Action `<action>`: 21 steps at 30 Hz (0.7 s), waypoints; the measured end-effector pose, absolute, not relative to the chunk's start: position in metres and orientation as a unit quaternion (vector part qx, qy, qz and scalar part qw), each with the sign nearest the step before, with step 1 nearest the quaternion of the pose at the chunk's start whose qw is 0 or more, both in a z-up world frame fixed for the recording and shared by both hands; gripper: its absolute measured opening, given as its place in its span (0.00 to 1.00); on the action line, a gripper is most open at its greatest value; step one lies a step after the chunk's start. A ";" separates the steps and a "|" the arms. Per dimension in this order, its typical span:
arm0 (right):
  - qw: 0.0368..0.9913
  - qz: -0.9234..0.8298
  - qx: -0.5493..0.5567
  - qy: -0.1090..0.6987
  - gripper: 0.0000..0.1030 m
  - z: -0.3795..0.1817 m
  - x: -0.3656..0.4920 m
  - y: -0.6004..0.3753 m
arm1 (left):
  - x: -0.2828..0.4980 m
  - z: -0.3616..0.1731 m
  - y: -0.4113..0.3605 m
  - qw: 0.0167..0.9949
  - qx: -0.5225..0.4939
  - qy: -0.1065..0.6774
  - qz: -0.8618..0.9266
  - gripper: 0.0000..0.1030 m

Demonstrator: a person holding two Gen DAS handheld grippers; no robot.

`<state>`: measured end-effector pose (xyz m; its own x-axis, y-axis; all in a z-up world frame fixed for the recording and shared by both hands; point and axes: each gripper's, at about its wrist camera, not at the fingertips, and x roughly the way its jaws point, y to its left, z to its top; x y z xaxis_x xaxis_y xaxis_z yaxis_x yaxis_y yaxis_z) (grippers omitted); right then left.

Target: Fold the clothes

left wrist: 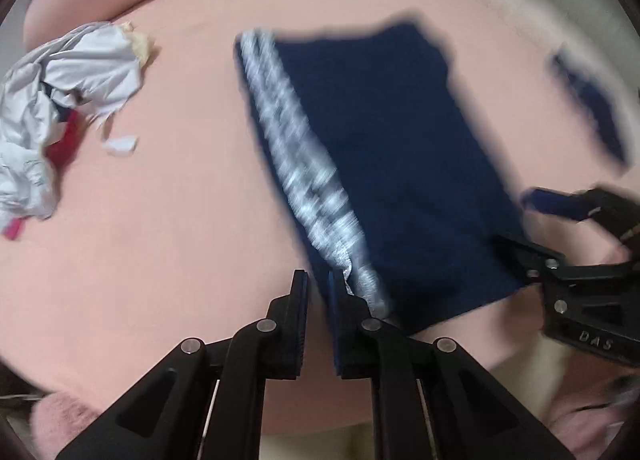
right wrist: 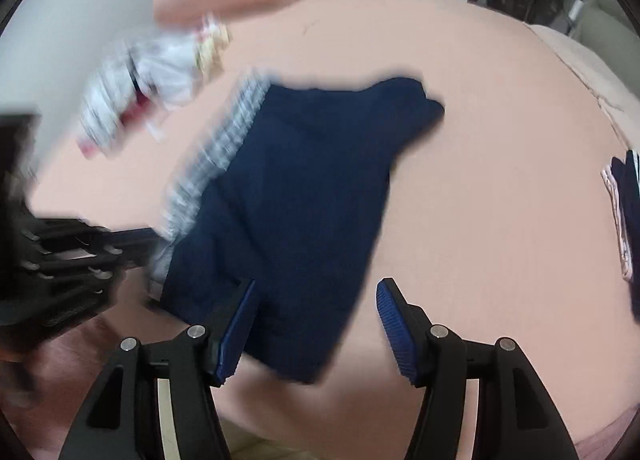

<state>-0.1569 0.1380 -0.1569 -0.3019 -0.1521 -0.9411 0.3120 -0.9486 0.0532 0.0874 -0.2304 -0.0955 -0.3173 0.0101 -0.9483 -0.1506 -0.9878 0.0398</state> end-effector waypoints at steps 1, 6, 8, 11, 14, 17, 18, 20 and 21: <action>0.146 -0.805 0.572 0.056 0.60 -0.156 -0.163 0.133 | 0.092 -0.089 -0.235 0.056 -0.576 0.046 0.814 0.09; 0.167 -0.811 0.561 0.001 0.60 -0.117 -0.152 0.149 | 0.107 -0.049 -0.266 0.062 -0.540 -0.059 0.838 0.09; 0.148 -0.835 0.531 -0.006 0.60 -0.112 -0.155 0.160 | 0.105 -0.050 -0.261 0.096 -0.541 -0.073 0.832 0.09; 0.144 -0.803 0.578 -0.008 0.60 -0.140 -0.155 0.170 | 0.096 -0.078 -0.252 0.105 -0.586 -0.028 0.803 0.14; 0.151 -0.796 0.585 -0.018 0.61 -0.136 -0.151 0.181 | 0.098 -0.075 -0.262 0.074 -0.601 -0.027 0.795 0.36; 0.141 -0.816 0.559 -0.027 0.61 -0.114 -0.144 0.195 | 0.104 -0.054 -0.278 0.072 -0.578 -0.070 0.810 0.36; 0.137 -0.823 0.550 -0.039 0.61 -0.110 -0.145 0.199 | 0.104 -0.053 -0.283 0.070 -0.576 -0.091 0.809 0.36; 0.128 -0.818 0.556 -0.070 0.61 -0.116 -0.151 0.210 | 0.103 -0.053 -0.294 0.066 -0.574 -0.134 0.805 0.37; 0.124 -0.812 0.565 -0.083 0.61 -0.130 -0.160 0.210 | 0.105 -0.055 -0.299 0.069 -0.581 -0.156 0.796 0.37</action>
<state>-0.1601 0.2100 -0.1303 -0.3316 -0.2952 -0.8961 0.1076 -0.9554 0.2749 0.1055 -0.2993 -0.0555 -0.3160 0.2908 -0.9031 0.0718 -0.9418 -0.3284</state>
